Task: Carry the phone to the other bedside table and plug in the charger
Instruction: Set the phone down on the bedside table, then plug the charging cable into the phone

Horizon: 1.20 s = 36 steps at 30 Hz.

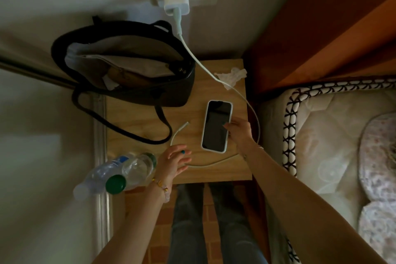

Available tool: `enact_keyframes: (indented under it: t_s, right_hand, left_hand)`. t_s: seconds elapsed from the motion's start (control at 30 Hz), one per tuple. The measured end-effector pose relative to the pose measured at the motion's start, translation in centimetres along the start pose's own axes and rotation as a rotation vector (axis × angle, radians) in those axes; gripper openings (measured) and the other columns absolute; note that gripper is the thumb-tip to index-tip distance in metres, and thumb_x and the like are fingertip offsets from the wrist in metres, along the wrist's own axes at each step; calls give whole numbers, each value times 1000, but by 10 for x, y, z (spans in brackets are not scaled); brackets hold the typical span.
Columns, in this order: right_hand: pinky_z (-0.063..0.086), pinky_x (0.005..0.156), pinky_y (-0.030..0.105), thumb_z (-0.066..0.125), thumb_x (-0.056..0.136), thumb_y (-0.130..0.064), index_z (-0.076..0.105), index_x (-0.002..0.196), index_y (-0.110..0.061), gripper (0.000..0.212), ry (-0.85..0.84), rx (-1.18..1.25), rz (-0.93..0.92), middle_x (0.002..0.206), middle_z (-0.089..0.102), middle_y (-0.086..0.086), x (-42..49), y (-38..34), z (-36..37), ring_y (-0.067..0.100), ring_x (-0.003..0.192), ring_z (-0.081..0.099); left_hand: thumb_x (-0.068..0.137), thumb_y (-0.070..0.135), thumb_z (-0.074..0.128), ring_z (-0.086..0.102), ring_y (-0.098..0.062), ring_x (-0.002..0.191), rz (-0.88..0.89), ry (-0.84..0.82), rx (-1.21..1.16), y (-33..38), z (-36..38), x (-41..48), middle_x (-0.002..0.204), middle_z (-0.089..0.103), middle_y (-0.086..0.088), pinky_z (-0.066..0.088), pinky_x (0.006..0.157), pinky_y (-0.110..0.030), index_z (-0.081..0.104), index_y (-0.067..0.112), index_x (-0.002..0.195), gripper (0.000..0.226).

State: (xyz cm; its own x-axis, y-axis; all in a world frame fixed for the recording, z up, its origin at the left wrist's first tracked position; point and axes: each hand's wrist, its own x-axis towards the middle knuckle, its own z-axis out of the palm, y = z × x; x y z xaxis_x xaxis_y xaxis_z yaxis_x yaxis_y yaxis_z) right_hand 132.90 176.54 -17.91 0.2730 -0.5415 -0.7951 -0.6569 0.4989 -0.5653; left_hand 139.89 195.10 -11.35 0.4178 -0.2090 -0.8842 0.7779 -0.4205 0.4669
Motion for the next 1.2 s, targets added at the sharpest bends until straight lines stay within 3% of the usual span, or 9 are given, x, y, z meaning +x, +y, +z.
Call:
enact_keyframes:
  t_s: [0.17,0.33,0.43,0.6,0.73,0.87,0.97,1.1,1.2]
  right_hand:
    - [50,50,17,63,85,-5,65,78,-18,15,-6,-32,-14,79,67,-1,7,9,10,11,70,64]
    - [54,79,46,66,82,-3,63,96,-2,14,86,-68,-39,98,68,20,8,10,13,35,92,65]
    - [52,73,36,68,81,-8,58,111,1,33,149,-123,-95,102,68,19,6,12,15,32,93,65]
    - [47,69,28,63,86,-12,66,108,-5,23,180,-194,-113,102,70,13,4,13,13,21,85,63]
    - [53,70,40,50,89,-14,68,102,-2,25,194,-202,-99,99,70,21,3,15,10,32,87,64]
    - [42,49,23,46,88,-20,71,105,-15,31,165,-184,-83,78,67,-3,4,20,5,8,65,58]
    - [43,53,18,49,87,-19,71,107,-19,29,170,-126,-90,84,69,-6,1,22,-3,8,72,62]
    - [53,58,28,56,84,-16,70,96,-25,20,179,-123,-102,78,65,-13,-5,26,-14,32,90,64]
    - [55,61,35,56,86,-15,68,96,-26,19,159,-121,-136,78,64,-12,-7,32,-22,38,78,63]
  left_hand:
    - [90,6,50,63,-18,82,33,29,25,-2,-5,15,104,64,-12,49,83,-32,58,3,112,24]
    - [89,6,51,62,-16,75,50,47,37,-6,-6,28,88,65,-4,49,74,-28,61,13,91,12]
    - [88,5,52,61,-16,74,50,61,47,-6,-2,37,83,64,-2,48,69,-27,59,17,82,16]
    - [87,0,50,58,-18,82,226,72,225,-8,9,49,88,63,-6,47,73,-34,59,19,77,23]
    - [89,1,43,58,-18,102,396,126,615,-6,17,62,115,62,-7,45,86,-25,60,12,107,27]
    - [88,1,46,50,-25,117,604,144,961,-6,26,75,131,48,-9,48,92,-32,47,12,126,40]
    - [87,5,49,53,-27,109,616,256,978,-5,30,82,132,45,-11,52,79,-35,47,12,123,37]
    - [87,10,54,60,-30,100,538,382,883,-4,37,87,133,44,-12,52,73,-36,47,11,121,35]
    - [88,15,54,60,-33,103,429,437,839,-5,40,90,136,44,-13,53,74,-39,42,13,125,39]
